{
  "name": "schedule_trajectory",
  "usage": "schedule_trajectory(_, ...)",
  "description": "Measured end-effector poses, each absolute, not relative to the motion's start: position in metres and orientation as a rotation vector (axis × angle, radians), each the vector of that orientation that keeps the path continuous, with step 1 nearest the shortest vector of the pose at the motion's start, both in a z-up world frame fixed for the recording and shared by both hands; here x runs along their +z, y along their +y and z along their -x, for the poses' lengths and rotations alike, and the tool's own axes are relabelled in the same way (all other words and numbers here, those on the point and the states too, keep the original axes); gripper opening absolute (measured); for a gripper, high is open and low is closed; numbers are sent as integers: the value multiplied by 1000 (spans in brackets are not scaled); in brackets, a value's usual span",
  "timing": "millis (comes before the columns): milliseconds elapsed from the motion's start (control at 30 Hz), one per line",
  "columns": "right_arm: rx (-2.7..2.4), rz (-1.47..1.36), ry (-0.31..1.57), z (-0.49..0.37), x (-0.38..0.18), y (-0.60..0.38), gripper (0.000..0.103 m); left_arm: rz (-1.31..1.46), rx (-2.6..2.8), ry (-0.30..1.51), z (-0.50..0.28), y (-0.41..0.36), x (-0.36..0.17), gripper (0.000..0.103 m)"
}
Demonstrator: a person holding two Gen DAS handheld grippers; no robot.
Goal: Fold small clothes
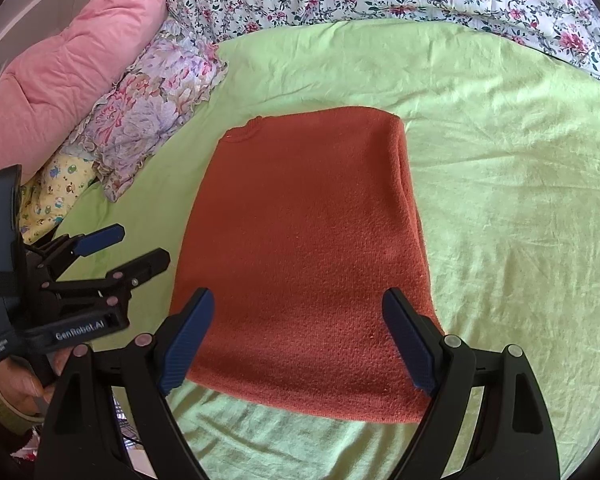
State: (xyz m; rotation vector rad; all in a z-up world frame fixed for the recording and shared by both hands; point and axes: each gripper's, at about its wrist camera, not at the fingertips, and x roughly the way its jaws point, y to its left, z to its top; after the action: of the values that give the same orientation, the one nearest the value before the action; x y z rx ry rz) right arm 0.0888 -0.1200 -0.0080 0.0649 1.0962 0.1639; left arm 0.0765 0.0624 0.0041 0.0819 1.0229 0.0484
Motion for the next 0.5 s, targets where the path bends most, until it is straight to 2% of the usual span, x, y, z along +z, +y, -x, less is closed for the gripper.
schedule_trajectory(500, 154, -87, 1079, -85, -6, -122, 86, -78, 49, 1011, -68, 60, 10, 84)
